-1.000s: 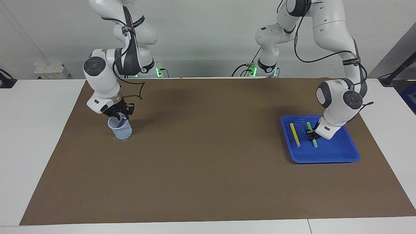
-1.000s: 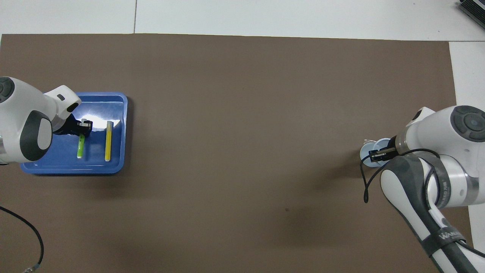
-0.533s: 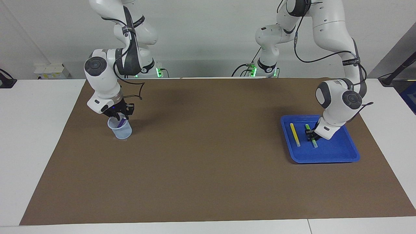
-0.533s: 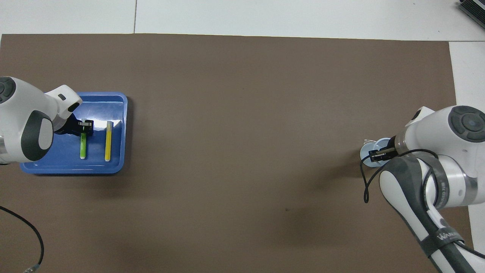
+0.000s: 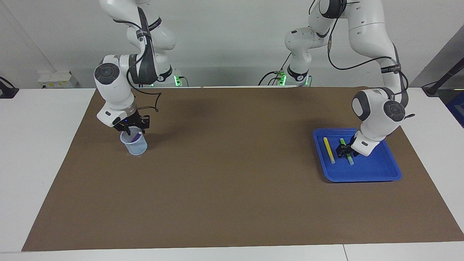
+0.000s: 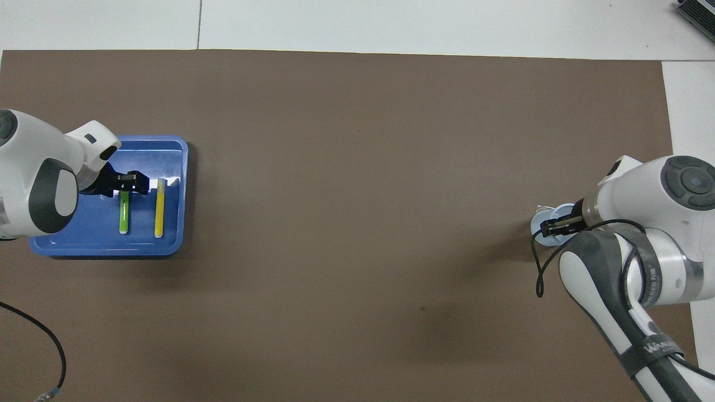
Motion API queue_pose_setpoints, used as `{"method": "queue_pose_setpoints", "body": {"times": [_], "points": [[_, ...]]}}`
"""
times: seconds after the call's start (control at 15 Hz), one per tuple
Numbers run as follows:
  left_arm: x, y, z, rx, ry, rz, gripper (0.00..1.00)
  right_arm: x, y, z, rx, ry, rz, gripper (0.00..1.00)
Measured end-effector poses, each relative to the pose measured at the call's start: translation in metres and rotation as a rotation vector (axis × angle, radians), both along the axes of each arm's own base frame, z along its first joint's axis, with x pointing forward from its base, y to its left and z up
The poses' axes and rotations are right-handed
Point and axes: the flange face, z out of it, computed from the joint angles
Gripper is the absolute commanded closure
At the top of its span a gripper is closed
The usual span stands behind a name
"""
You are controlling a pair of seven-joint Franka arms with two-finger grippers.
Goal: Right arm passes pens to left for tray arrangement
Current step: 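Open the left gripper and lift it away from the tray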
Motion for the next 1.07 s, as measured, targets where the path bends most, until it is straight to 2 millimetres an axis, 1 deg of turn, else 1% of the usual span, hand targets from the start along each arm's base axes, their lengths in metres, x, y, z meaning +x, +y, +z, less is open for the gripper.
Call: {"method": "queue_pose_setpoints", "body": {"times": [0.07, 0.13, 0.2, 0.27, 0.4, 0.53, 0.6, 0.67, 0.73, 0.8, 0.87, 0.93, 1.0, 1.07], "points": [[0.002, 0.0, 0.005, -0.008, 0.008, 0.008, 0.1, 0.0, 0.0, 0.0, 0.0, -0.001, 0.0, 0.44], [0.004, 0.0, 0.011, -0.016, 0.016, 0.015, 0.1, 0.0, 0.0, 0.0, 0.0, -0.003, 0.0, 0.48], [0.006, 0.0, 0.018, -0.027, 0.022, 0.023, 0.07, 0.001, 0.0, 0.0, 0.001, -0.008, 0.001, 0.51], [0.008, 0.0, 0.024, -0.041, 0.032, 0.033, 0.0, 0.002, 0.0, 0.0, 0.001, -0.013, 0.001, 0.52], [0.011, -0.001, 0.04, -0.057, 0.059, 0.046, 0.0, 0.002, 0.0, -0.001, 0.002, -0.015, 0.002, 0.55], [0.012, -0.001, 0.061, -0.059, 0.084, 0.068, 0.0, 0.002, 0.0, -0.002, 0.003, -0.013, 0.002, 0.55], [0.012, -0.001, 0.074, -0.059, 0.096, 0.076, 0.0, 0.003, 0.001, -0.001, 0.003, -0.014, 0.003, 0.57], [0.012, -0.002, 0.086, -0.059, 0.107, 0.083, 0.0, 0.003, 0.002, -0.001, 0.003, -0.014, 0.006, 0.64], [0.011, -0.003, 0.098, -0.059, 0.113, 0.094, 0.0, 0.003, 0.002, -0.001, 0.003, -0.014, 0.006, 0.67], [0.009, -0.006, 0.108, -0.062, 0.116, 0.114, 0.0, 0.003, 0.002, -0.001, 0.003, -0.014, 0.006, 0.68], [0.007, -0.009, 0.117, -0.074, 0.118, 0.143, 0.0, 0.003, 0.003, -0.001, 0.003, -0.015, 0.008, 0.67], [0.005, -0.013, 0.125, -0.092, 0.12, 0.171, 0.0, 0.003, 0.004, -0.001, 0.003, -0.015, 0.009, 0.63], [0.002, -0.017, 0.133, -0.108, 0.122, 0.195, 0.0, 0.003, 0.004, -0.001, 0.003, -0.016, 0.009, 0.53], [-0.002, -0.021, 0.141, -0.119, 0.128, 0.216, 0.0, 0.003, 0.004, -0.001, 0.003, -0.016, 0.01, 0.39]]}}
